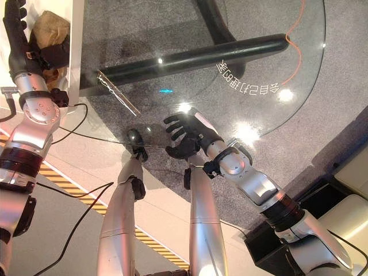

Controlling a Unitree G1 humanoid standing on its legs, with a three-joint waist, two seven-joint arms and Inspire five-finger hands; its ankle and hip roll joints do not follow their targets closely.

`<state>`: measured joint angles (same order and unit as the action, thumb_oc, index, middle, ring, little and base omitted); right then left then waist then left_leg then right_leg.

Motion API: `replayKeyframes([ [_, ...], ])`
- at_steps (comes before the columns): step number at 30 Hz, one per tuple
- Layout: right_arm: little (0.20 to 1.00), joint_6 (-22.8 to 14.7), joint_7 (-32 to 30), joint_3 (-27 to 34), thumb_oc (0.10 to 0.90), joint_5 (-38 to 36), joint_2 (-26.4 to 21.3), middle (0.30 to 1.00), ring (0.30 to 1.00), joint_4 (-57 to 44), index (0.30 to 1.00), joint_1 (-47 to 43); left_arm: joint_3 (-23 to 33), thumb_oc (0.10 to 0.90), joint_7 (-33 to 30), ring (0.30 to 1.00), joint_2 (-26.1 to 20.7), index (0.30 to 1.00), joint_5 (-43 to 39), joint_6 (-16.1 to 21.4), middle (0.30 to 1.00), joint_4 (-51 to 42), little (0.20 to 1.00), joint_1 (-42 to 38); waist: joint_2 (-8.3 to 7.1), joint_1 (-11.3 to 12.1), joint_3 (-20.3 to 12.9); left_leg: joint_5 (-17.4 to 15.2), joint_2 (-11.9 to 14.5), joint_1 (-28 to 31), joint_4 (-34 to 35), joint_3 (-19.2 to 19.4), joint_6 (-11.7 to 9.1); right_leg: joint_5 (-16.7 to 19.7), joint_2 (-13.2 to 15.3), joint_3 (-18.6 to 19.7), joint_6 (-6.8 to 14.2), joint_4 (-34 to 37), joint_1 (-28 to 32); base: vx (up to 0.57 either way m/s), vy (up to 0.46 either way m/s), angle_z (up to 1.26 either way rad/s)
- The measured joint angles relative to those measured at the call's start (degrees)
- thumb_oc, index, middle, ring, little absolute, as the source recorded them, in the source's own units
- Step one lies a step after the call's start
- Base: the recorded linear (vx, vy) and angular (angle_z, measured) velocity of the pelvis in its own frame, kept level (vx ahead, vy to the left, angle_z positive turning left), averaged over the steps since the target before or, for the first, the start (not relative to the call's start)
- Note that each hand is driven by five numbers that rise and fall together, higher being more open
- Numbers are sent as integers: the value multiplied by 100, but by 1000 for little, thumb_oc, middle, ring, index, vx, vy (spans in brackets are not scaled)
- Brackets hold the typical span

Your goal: Wipe the table with a cloth and put it in the basket.

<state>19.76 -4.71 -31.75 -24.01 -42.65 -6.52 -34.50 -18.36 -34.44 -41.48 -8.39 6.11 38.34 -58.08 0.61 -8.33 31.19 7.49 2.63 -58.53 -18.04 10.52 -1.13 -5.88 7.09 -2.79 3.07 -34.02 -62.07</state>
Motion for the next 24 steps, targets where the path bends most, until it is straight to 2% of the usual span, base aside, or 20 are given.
replayKeyframes([
  [13, 900, 71, -1, -51, 800, 11, 61, 900, 900, 46, 900, -23, -41, 800, -2, 900, 0, 900, -136, -61, 900, 72, 900, 106, 0, 2, 0, 2, -1, 92, -14, -7, 1, 2, 4, -8, -1, -15, 98, 0, 0, 0],
  [19, 900, 98, 0, -36, 800, 144, 126, 900, 900, 44, 900, 92, -13, 800, -2, 900, 0, 900, -191, -29, 900, -69, 900, 428, 0, 26, 0, 4, -6, 202, -11, -9, 1, 2, 12, -14, -2, -33, 194, 2, -6, 0],
  [24, 900, 150, 4, 23, 800, 276, 229, 900, 900, 43, 900, 278, 346, 800, 73, 900, 49, 900, -497, 104, 900, -496, 900, 1028, 1, 50, 2, 36, -16, 381, 26, -15, 4, -13, 27, -29, -5, -69, 342, -25, -42, 2],
])
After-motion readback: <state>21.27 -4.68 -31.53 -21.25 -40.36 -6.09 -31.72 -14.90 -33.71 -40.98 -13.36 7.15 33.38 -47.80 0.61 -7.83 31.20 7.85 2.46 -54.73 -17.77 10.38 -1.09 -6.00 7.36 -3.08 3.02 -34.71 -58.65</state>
